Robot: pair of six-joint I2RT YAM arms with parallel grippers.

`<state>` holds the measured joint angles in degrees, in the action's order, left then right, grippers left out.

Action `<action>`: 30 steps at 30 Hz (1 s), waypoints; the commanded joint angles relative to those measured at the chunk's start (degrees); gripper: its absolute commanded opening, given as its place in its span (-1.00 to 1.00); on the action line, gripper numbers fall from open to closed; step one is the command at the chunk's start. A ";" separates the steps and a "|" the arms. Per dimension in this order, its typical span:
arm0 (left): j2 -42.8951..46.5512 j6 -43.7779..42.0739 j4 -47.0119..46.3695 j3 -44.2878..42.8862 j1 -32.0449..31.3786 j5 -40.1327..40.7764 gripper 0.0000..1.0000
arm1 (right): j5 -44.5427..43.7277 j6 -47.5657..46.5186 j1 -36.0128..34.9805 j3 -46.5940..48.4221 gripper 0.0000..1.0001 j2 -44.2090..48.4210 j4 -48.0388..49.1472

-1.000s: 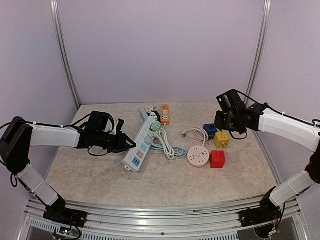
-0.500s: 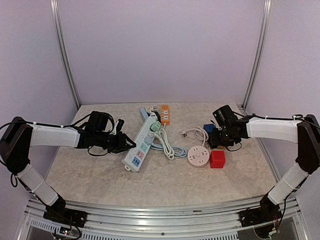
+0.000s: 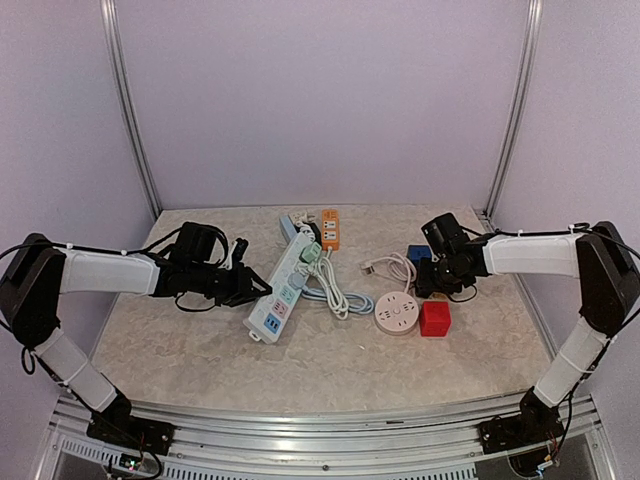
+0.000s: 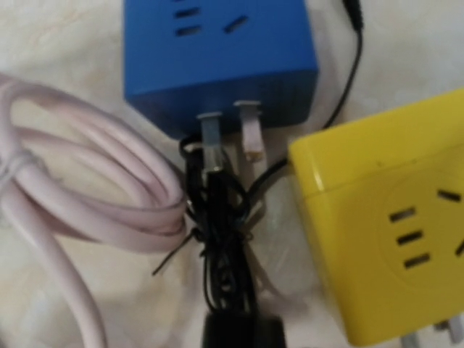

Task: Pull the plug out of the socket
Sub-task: Place the plug at the center of the board, then remove the plug from the socket.

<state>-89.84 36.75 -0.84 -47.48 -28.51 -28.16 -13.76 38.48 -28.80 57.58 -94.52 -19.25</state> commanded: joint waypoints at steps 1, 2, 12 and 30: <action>0.81 -0.11 -2.61 -1.82 0.83 -1.09 -1.00 | -1.12 -0.14 0.56 0.99 -0.02 1.26 0.42; 0.81 -0.15 -2.62 -1.82 0.83 -1.17 -1.00 | -1.52 -0.20 0.55 0.91 0.10 1.76 0.23; 0.40 -0.44 -2.54 -2.32 0.91 -2.16 -1.00 | -1.72 -5.22 0.09 -0.45 0.44 11.06 1.30; 0.23 0.57 -2.95 -1.72 -1.40 -1.40 -1.00 | 15.59 1.04 -14.36 16.36 0.48 -4.53 15.42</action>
<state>-89.86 37.08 -0.84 -47.51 -28.84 -28.80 -1.87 35.40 -41.21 69.38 -93.30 -7.73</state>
